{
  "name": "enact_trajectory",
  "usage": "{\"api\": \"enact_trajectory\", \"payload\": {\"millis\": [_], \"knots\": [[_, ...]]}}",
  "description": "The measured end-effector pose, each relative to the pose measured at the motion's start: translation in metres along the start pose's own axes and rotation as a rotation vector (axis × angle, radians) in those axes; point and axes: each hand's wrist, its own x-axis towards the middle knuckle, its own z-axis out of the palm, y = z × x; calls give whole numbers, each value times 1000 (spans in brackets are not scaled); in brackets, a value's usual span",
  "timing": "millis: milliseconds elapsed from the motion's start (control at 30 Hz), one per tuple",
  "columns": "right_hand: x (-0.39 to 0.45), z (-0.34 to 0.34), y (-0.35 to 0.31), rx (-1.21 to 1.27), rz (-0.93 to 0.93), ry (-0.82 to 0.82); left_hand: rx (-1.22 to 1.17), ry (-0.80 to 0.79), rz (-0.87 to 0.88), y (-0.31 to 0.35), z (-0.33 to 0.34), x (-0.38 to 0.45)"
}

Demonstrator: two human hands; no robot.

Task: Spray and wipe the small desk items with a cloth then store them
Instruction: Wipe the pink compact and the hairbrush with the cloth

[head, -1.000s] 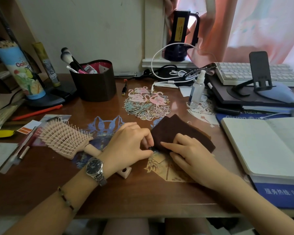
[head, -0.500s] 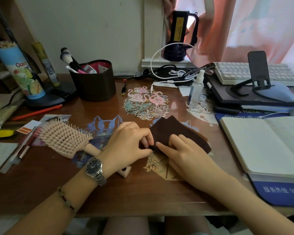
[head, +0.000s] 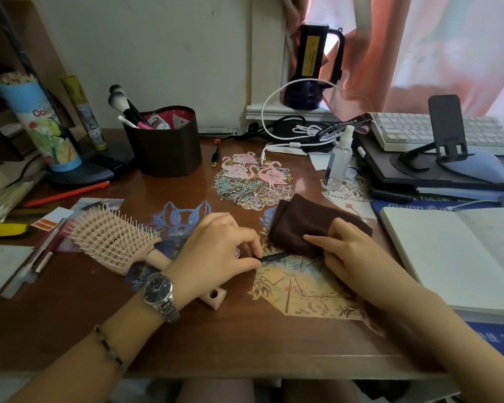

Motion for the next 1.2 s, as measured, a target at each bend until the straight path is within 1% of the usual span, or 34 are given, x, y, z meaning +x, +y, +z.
{"api": "enact_trajectory", "payload": {"millis": [100,200,333,600,767,900,1000,1100,1200], "knots": [[2,-3,5,221,108,-30,-28,-20,2,-3,-2,0],[5,-2,9,293,146,-37,-94,-30,-40,-2,-3,0],[6,-2,10,313,151,-48,-132,-47,-40,-3,-2,0],[6,0,11,328,155,-39,32,-23,31,-2,-2,0],[5,0,11,319,147,-36,-9,-47,-5,0,-3,0],[4,-1,9,302,135,-44,-36,-25,-40,1,-5,-4],[3,-1,7,286,127,-33,44,14,-56,4,-5,-2],[2,-1,5,246,97,-19,112,11,-57,5,-3,0],[0,0,3,211,74,-11,103,6,-47,5,-2,1]]}}
